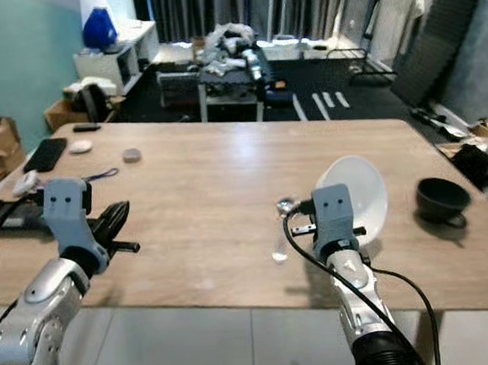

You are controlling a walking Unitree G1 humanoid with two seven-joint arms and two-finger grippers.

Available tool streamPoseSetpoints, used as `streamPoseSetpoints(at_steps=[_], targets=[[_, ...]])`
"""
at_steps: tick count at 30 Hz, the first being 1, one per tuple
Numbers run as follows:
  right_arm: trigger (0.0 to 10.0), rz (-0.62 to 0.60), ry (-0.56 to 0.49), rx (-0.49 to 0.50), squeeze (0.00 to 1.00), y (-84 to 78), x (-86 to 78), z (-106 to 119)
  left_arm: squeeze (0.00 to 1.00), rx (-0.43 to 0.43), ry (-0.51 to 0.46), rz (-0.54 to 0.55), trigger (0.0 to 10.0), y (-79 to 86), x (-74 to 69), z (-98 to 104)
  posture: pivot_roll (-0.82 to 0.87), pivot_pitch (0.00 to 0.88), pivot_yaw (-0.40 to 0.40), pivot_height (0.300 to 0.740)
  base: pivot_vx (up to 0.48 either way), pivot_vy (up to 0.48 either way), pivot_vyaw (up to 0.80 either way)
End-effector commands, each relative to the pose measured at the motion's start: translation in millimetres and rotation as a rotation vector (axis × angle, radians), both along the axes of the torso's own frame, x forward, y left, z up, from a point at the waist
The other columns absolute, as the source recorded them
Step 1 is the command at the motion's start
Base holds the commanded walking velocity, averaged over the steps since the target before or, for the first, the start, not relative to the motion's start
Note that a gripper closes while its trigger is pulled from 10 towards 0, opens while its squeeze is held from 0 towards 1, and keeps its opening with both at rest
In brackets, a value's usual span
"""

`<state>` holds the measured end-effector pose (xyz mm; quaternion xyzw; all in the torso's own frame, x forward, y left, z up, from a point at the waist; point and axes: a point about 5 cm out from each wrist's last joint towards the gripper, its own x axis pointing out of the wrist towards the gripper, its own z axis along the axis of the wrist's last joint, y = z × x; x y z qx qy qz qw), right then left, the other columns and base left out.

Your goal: Setting the table

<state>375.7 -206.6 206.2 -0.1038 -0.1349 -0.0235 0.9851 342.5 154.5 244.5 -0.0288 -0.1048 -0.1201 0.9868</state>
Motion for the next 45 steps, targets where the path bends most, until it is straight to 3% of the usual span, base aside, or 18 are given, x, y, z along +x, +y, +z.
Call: streamPoseSetpoints(at_steps=[1, 14, 16, 18, 21, 22, 23, 24, 27, 45], targets=[[10.0, -0.007, -0.002, 0.004, 0.0, -2.4, -1.1, -0.1, 0.0, 0.024, 0.026, 0.001, 10.0, -0.8, 0.2, -5.5, 0.04, 0.113, 0.071, 0.74, 0.0, 0.0, 0.0], [10.0, 0.001, -0.001, -0.049, 0.0, 1.1, -1.5, -0.2, 0.0, 0.041, 0.037, 0.016, 10.0, 1.4, 0.8, -7.2, 0.05, 0.118, 0.07, 0.74, 0.0, 0.0, 0.0], [10.0, -0.02, 0.01, -0.129, 0.0, 0.6, -0.7, 0.5, 0.0, 0.052, 0.039, 0.018, 10.0, 2.5, 0.0, -8.2, 0.05, 0.119, 0.07, 0.74, 0.0, 0.0, 0.0], [10.0, -0.048, 0.017, -0.274, 0.0, -3.2, 0.1, 4.6, 0.0, 0.081, 0.041, 0.021, 10.0, 5.2, -1.5, -9.5, 0.05, 0.124, 0.07, 0.74, 0.0, 0.0, 0.0], [10.0, -0.093, 0.005, -0.513, 0.0, -17.0, 1.0, 18.1, 0.0, 0.099, 0.049, 0.028, 10.0, 12.4, -4.4, -11.6, 0.05, 0.125, 0.068, 0.74, 0.0, 0.0, 0.0], [10.0, -0.093, 0.005, -0.513, 0.0, -17.0, 1.0, 18.1, 0.0, 0.099, 0.049, 0.028, 10.0, 12.4, -4.4, -11.6, 0.05, 0.125, 0.068, 0.74, 0.0, 0.0, 0.0], [10.0, -0.113, -0.005, -0.627, 0.0, -28.5, 1.1, 31.6, 0.0, 0.112, 0.059, 0.028, 10.0, 17.8, -7.7, -14.1, 0.05, 0.128, 0.064, 0.74, 0.0, 0.0, 0.0], [10.0, -0.113, -0.005, -0.627, 0.0, -28.5, 1.1, 31.6, 0.0, 0.112, 0.059, 0.028, 10.0, 17.8, -7.7, -14.1, 0.05, 0.128, 0.064, 0.74, 0.0, 0.0, 0.0], [10.0, -0.113, -0.007, -0.75, 0.0, -36.0, 2.2, 42.9, 0.0, 0.128, 0.074, 0.021, 10.0, 20.9, -11.6, -18.4, 0.05, 0.128, 0.062, 0.74, 0.0, 0.0, 0.0], [10.0, -0.122, -0.005, -0.813, 0.0, -36.9, 3.8, 44.4, 0.0, 0.135, 0.079, 0.015, 10.0, 21.6, -13.3, -19.2, 0.05, 0.128, 0.062, 0.74, 0.0, 0.0, 0.0]])
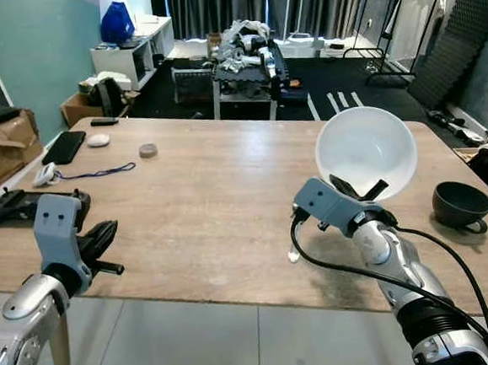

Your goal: Setting the table

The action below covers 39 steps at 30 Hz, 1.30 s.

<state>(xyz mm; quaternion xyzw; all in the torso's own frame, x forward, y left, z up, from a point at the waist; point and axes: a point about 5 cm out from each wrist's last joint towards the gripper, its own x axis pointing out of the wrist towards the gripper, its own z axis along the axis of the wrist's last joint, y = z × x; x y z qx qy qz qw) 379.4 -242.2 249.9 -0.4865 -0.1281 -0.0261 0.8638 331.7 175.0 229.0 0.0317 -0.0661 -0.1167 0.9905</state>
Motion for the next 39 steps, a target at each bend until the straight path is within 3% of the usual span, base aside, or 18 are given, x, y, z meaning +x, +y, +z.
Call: streamPoseSetpoints(at_steps=[1, 5, 6, 7, 8, 9, 10, 12, 14, 15, 19, 22, 27, 31, 32, 34, 39], targets=[[10.0, -0.001, -0.003, -0.017, 0.0, -1.4, 0.5, 0.7, 0.0, 0.006, 0.017, -0.003, 10.0, 1.2, -2.7, -3.8, 0.05, 0.128, 0.062, 0.74, 0.0, 0.0, 0.0], [10.0, 0.0, -0.003, -0.019, 0.0, -1.5, 0.9, 0.7, 0.0, 0.007, 0.017, -0.003, 10.0, 1.2, -2.8, -3.8, 0.05, 0.128, 0.062, 0.74, 0.0, 0.0, 0.0], [10.0, 0.048, 0.214, 0.015, 0.0, -8.6, 0.0, -24.2, 0.0, 0.124, 0.018, -0.205, 10.0, -20.6, -2.9, -1.4, 0.05, 0.123, 0.067, 0.74, 0.0, 0.0, 0.0], [10.0, 0.048, 0.214, 0.015, 0.0, -8.6, 0.0, -24.2, 0.0, 0.124, 0.018, -0.205, 10.0, -20.6, -2.9, -1.4, 0.05, 0.123, 0.067, 0.74, 0.0, 0.0, 0.0], [10.0, 0.087, 0.332, 0.128, 0.0, -9.4, -2.1, -42.1, 0.0, 0.203, 0.024, -0.326, 10.0, -36.2, -3.2, -3.2, 0.04, 0.128, 0.071, 0.74, 0.0, 0.0, 0.0], [10.0, 0.124, 0.387, 0.23, 0.0, -6.6, -4.0, -53.6, 0.0, 0.245, 0.031, -0.392, 10.0, -45.5, -3.7, -5.4, 0.04, 0.129, 0.071, 0.74, 0.0, 0.0, 0.0], [10.0, 0.124, 0.387, 0.23, 0.0, -6.6, -4.0, -53.6, 0.0, 0.245, 0.031, -0.392, 10.0, -45.5, -3.7, -5.4, 0.04, 0.129, 0.071, 0.74, 0.0, 0.0, 0.0], [10.0, 0.138, 0.335, 0.421, 0.0, 4.0, -3.8, -59.6, 0.0, 0.241, 0.041, -0.368, 10.0, -45.8, -2.7, -8.5, 0.05, 0.132, 0.068, 0.74, 0.0, 0.0, 0.0], [10.0, 0.138, 0.335, 0.421, 0.0, 4.0, -3.8, -59.6, 0.0, 0.241, 0.041, -0.368, 10.0, -45.8, -2.7, -8.5, 0.05, 0.132, 0.068, 0.74, 0.0, 0.0, 0.0], [10.0, 0.132, 0.302, 0.479, 0.0, 9.1, -3.3, -61.7, 0.0, 0.226, 0.05, -0.338, 10.0, -40.7, -3.7, -10.1, 0.05, 0.134, 0.068, 0.74, 0.0, 0.0, 0.0], [10.0, 0.129, 0.301, 0.479, 0.0, 9.9, -3.0, -63.2, 0.0, 0.225, 0.051, -0.332, 10.0, -38.7, -4.6, -10.4, 0.05, 0.134, 0.068, 0.74, 0.0, 0.0, 0.0], [10.0, 0.135, 0.303, 0.447, 0.0, 7.8, -1.6, -58.4, 0.0, 0.227, 0.044, -0.343, 10.0, -38.0, -4.2, -8.7, 0.05, 0.134, 0.066, 0.74, 0.0, 0.0, 0.0], [10.0, 0.072, 0.232, 0.152, 0.0, 0.3, -0.8, -40.6, 0.0, 0.206, 0.039, -0.387, 10.0, -42.3, -7.4, -5.1, 0.05, 0.137, 0.062, 0.74, 0.0, 0.0, 0.0], [10.0, 0.025, 0.219, 0.002, 0.0, -4.8, 0.4, -34.4, 0.0, 0.199, 0.041, -0.402, 10.0, -44.6, -8.7, -5.1, 0.05, 0.138, 0.062, 0.74, 0.0, 0.0, 0.0], [10.0, 0.025, 0.219, 0.002, 0.0, -4.8, 0.4, -34.4, 0.0, 0.199, 0.041, -0.402, 10.0, -44.6, -8.7, -5.1, 0.05, 0.138, 0.062, 0.74, 0.0, 0.0, 0.0], [10.0, -0.014, 0.311, -0.117, 0.0, -15.7, 0.1, -38.3, 0.0, 0.203, 0.042, -0.415, 10.0, -46.7, -10.6, -6.1, 0.05, 0.138, 0.061, 0.74, 0.0, 0.0, 0.0], [10.0, 0.006, 0.414, -0.129, 0.0, -19.5, -2.8, -49.5, 0.0, 0.206, 0.045, -0.413, 10.0, -46.2, -10.3, -6.9, 0.05, 0.139, 0.06, 0.74, 0.0, 0.0, 0.0]])
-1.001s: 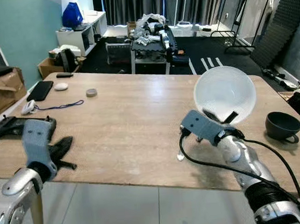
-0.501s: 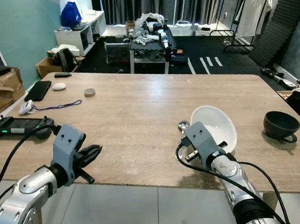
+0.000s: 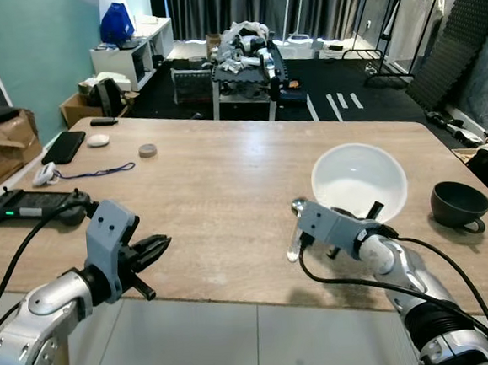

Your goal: Setting the table

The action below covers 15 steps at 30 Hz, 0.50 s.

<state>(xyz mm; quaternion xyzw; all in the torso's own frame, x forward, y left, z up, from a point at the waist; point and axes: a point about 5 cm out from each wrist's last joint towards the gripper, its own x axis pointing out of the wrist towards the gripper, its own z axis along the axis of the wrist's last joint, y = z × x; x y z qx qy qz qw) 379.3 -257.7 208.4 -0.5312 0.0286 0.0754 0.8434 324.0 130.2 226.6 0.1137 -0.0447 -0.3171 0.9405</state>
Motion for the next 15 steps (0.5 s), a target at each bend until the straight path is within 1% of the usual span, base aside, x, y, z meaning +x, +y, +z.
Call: streamPoseSetpoints(at_steps=[1, 3, 5, 6, 7, 8, 9, 10, 11, 13, 15], targets=[[10.0, 0.0, 0.066, -0.027, 0.0, -4.5, -3.4, -10.6, 0.0, 0.011, 0.015, -0.011, 10.0, -1.3, -2.5, -4.7, 0.05, 0.139, 0.06, 0.74, 0.0, 0.0, 0.0], [10.0, 0.0, 0.11, -0.05, 0.0, -6.2, -4.5, -16.5, 0.0, 0.011, 0.016, -0.012, 10.0, -1.2, -2.5, -4.7, 0.05, 0.139, 0.06, 0.74, 0.0, 0.0, 0.0], [10.0, -0.004, 0.116, -0.054, 0.0, -6.9, -4.6, -17.5, 0.0, 0.011, 0.017, -0.012, 10.0, -1.3, -2.5, -4.7, 0.06, 0.139, 0.061, 0.74, 0.0, 0.0, 0.0], [10.0, -0.008, 0.128, -0.038, 0.24, -7.5, -4.6, -19.2, 0.0, 0.01, 0.018, -0.013, 10.0, -1.4, -2.9, -4.8, 0.06, 0.139, 0.06, 0.74, 0.0, 0.0, 0.0], [10.0, -0.008, 0.128, -0.038, 0.24, -7.5, -4.6, -19.2, 0.0, 0.01, 0.018, -0.013, 10.0, -1.4, -2.9, -4.8, 0.06, 0.139, 0.06, 0.74, 0.0, 0.0, 0.0], [10.0, -0.011, 0.134, -0.026, 0.43, -7.7, -4.6, -20.1, 0.0, 0.01, 0.018, -0.014, 10.0, -1.6, -3.1, -5.0, 0.06, 0.139, 0.06, 0.74, 0.0, 0.0, 0.0], [10.0, -0.017, 0.135, -0.017, 0.47, -8.4, -4.4, -20.4, 0.0, 0.01, 0.019, -0.013, 10.0, -1.5, -3.3, -5.1, 0.06, 0.14, 0.061, 0.74, 0.0, 0.0, 0.0], [10.0, -0.017, 0.135, -0.017, 0.47, -8.4, -4.4, -20.4, 0.0, 0.01, 0.019, -0.013, 10.0, -1.5, -3.3, -5.1, 0.06, 0.14, 0.061, 0.74, 0.0, 0.0, 0.0], [10.0, -0.023, 0.133, -0.007, 1.0, -9.3, -4.2, -19.8, 0.0, 0.01, 0.02, -0.013, 10.0, -1.5, -3.5, -5.2, 0.06, 0.14, 0.061, 0.74, 0.0, 0.0, 0.0], [10.0, -0.023, 0.133, -0.007, 1.0, -9.3, -4.2, -19.8, 0.0, 0.01, 0.02, -0.013, 10.0, -1.5, -3.5, -5.2, 0.06, 0.14, 0.061, 0.74, 0.0, 0.0, 0.0], [10.0, -0.049, 0.083, 0.011, 1.0, -11.7, -2.4, -12.5, 0.0, 0.01, 0.022, -0.014, 10.0, -1.4, -3.6, -5.5, 0.05, 0.138, 0.062, 0.74, 0.0, 0.0, 0.0]])
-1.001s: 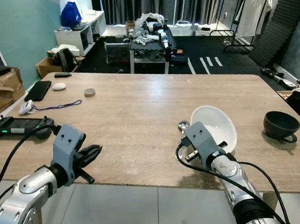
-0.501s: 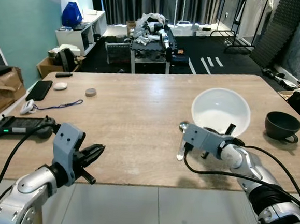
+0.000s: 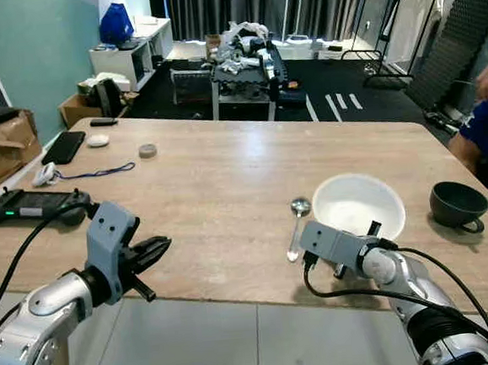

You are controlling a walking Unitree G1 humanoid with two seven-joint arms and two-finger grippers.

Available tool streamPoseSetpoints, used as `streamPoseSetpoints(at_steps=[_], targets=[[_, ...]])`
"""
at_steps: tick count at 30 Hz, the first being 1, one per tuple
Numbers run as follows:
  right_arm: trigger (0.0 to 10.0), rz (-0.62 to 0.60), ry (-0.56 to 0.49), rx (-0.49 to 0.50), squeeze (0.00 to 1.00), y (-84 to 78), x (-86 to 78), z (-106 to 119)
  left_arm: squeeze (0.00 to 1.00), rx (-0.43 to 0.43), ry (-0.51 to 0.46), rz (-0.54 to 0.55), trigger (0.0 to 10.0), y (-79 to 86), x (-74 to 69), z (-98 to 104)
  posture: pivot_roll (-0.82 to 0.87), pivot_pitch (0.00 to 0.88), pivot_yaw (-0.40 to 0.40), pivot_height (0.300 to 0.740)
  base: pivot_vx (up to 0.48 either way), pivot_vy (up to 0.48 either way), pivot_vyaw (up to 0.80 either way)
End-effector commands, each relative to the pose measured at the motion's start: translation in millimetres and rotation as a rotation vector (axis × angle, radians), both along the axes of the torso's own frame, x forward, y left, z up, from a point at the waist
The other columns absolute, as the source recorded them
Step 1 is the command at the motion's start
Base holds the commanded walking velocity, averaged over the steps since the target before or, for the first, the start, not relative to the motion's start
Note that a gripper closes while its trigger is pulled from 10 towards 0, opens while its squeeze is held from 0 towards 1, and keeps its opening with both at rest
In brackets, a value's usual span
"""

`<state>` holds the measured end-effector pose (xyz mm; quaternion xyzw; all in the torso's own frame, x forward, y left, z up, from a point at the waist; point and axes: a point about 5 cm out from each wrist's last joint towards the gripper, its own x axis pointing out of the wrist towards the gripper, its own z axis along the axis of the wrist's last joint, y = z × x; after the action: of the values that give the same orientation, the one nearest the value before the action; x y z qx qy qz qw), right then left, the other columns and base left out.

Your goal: Setting the table

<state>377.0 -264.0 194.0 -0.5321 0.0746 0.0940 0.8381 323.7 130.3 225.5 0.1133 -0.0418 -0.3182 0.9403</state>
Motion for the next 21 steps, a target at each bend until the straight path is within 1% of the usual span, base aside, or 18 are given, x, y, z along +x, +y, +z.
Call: streamPoseSetpoints(at_steps=[1, 3, 4, 6, 7, 8, 9, 10, 11, 12, 13, 14, 15, 16, 18, 19, 20, 21], targets=[[10.0, -0.049, -0.047, 0.042, 1.0, -6.5, 1.0, 6.6, 0.0, 0.007, 0.016, -0.014, 10.0, -2.0, -3.4, -4.3, 0.05, 0.137, 0.063, 0.74, 0.0, 0.0, 0.0], [10.0, -0.049, -0.047, 0.042, 1.0, -6.5, 1.0, 6.6, 0.0, 0.007, 0.016, -0.014, 10.0, -2.0, -3.4, -4.3, 0.05, 0.137, 0.063, 0.74, 0.0, 0.0, 0.0], [10.0, -0.058, -0.074, 0.052, 1.0, -7.0, 1.8, 10.3, 0.0, 0.007, 0.015, -0.015, 10.0, -2.3, -3.4, -4.2, 0.05, 0.136, 0.063, 0.74, 0.0, 0.0, 0.0], [10.0, -0.078, -0.168, 0.131, 1.0, -6.3, 3.8, 21.6, 0.0, 0.006, 0.014, -0.017, 10.0, -2.7, -3.5, -4.1, 0.05, 0.135, 0.061, 0.74, 0.0, 0.0, 0.0], [10.0, -0.081, -0.214, 0.211, 0.86, -4.9, 4.1, 27.2, 0.0, 0.005, 0.014, -0.017, 10.0, -2.7, -3.8, -4.0, 0.05, 0.134, 0.059, 0.74, 0.0, 0.0, 0.0], [10.0, -0.082, -0.243, 0.266, 0.0, -4.2, 4.0, 30.7, 0.0, 0.004, 0.013, -0.018, 10.0, -2.6, -4.0, -3.9, 0.05, 0.134, 0.059, 0.74, 0.0, 0.0, 0.0], [10.0, -0.079, -0.253, 0.342, 0.0, -3.6, 3.4, 32.5, 0.0, 0.004, 0.013, -0.018, 10.0, -2.3, -4.3, -4.1, 0.06, 0.133, 0.06, 0.74, 0.0, 0.0, 0.0], [10.0, -0.079, -0.253, 0.342, 0.0, -3.6, 3.4, 32.5, 0.0, 0.004, 0.013, -0.018, 10.0, -2.3, -4.3, -4.1, 0.06, 0.133, 0.06, 0.74, 0.0, 0.0, 0.0], [10.0, -0.077, -0.257, 0.39, 0.0, -3.4, 2.9, 33.4, 0.0, 0.004, 0.013, -0.017, 10.0, -2.2, -4.5, -4.2, 0.06, 0.132, 0.06, 0.74, 0.0, 0.0, 0.0], [10.0, -0.077, -0.257, 0.39, 0.0, -3.4, 2.9, 33.4, 0.0, 0.004, 0.013, -0.017, 10.0, -2.2, -4.5, -4.2, 0.06, 0.132, 0.06, 0.74, 0.0, 0.0, 0.0], [10.0, -0.051, -0.226, 0.448, 0.0, -1.2, 1.3, 30.7, 0.0, 0.005, 0.014, -0.018, 10.0, -1.9, -4.9, -4.6, 0.06, 0.13, 0.06, 0.74, 0.0, 0.0, 0.0], [10.0, 0.035, -0.156, 0.571, 0.0, 5.3, -6.1, 23.6, 0.0, 0.006, 0.017, -0.02, 10.0, -1.7, -5.8, -5.7, 0.05, 0.127, 0.06, 0.74, 0.0, 0.0, 0.0], [10.0, 0.035, -0.156, 0.571, 0.0, 5.3, -6.1, 23.6, 0.0, 0.006, 0.017, -0.02, 10.0, -1.7, -5.8, -5.7, 0.05, 0.127, 0.06, 0.74, 0.0, 0.0, 0.0], [10.0, 0.075, -0.139, 0.613, 0.0, 8.0, -10.5, 21.7, 0.0, 0.007, 0.018, -0.022, 10.0, -1.8, -6.0, -6.3, 0.05, 0.126, 0.061, 0.74, 0.0, 0.0, 0.0], [10.0, 0.075, -0.139, 0.613, 0.0, 8.0, -10.5, 21.7, 0.0, 0.007, 0.018, -0.022, 10.0, -1.8, -6.0, -6.3, 0.05, 0.126, 0.061, 0.74, 0.0, 0.0, 0.0], [10.0, 0.096, -0.136, 0.703, 0.0, 9.3, -14.4, 21.5, 0.0, 0.007, 0.02, -0.023, 10.0, -2.2, -5.9, -6.9, 0.05, 0.122, 0.061, 0.74, 0.0, 0.0, 0.0], [10.0, 0.096, -0.136, 0.703, 0.0, 9.3, -14.4, 21.5, 0.0, 0.007, 0.02, -0.023, 10.0, -2.2, -5.9, -6.9, 0.05, 0.122, 0.061, 0.74, 0.0, 0.0, 0.0], [10.0, 0.053, -0.179, 0.777, 0.0, 3.5, -16.4, 22.6, 0.0, 0.006, 0.022, -0.022, 10.0, -3.3, -5.3, -7.7, 0.04, 0.117, 0.063, 0.74, 0.0, 0.0, 0.0]])
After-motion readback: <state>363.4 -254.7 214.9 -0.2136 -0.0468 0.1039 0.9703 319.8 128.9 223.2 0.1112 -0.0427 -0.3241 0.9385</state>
